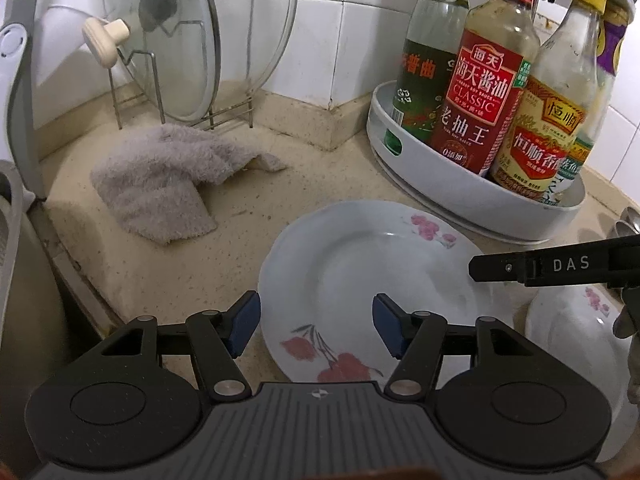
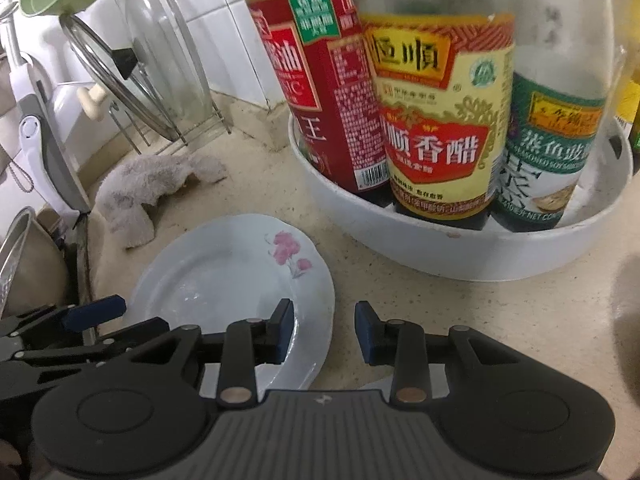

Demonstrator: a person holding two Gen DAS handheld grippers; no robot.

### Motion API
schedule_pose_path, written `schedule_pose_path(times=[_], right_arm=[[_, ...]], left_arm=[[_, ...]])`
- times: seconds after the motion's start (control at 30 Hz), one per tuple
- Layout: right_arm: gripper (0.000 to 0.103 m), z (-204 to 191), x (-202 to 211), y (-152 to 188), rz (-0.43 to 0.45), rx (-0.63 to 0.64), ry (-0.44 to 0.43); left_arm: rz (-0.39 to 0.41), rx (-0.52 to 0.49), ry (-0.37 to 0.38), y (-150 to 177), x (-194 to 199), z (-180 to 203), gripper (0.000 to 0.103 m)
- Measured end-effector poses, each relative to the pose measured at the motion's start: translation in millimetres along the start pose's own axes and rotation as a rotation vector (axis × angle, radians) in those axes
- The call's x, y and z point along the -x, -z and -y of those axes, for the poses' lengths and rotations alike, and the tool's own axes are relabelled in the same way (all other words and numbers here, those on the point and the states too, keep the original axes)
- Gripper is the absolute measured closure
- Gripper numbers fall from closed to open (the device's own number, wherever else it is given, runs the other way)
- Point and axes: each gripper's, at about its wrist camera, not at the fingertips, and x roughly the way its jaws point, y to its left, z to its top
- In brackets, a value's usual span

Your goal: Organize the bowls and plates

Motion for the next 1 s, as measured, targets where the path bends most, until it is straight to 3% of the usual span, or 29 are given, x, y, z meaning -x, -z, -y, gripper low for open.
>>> schedule_pose_path(times=[0.3, 0.4, 0.6, 0.87, 1.0], right_arm=[[0.070, 2.8, -10.0, -1.7, -0.012, -0.015, -0.029], [0.070, 2.3, -9.3, 0.2, -0.009, -0.010, -0.039], [0.069, 7.6, -9.6, 0.5, -0.014, -0.044, -0.090], [0.072, 17.1, -8.7, 0.9, -0.020, -0.059, -0.137], [0.074, 19.3, -7.4, 2.3, -0.016, -0.068, -0.138]], left_arm=[[-0.001, -0.035, 0.021, -3.0, -6.2, -3.8, 0.035], [-0.041, -0.001, 0.039, -0.7, -14.5, -10.9, 0.041], [-0.046, 0.002, 0.065, -2.4, -19.0, -13.6, 0.041], [-0.031, -0.025, 0.055, -6.3, -26.6, -7.4, 0.032], [-0.025, -0.018, 0.050, -7.4, -26.5, -8.3, 0.038]])
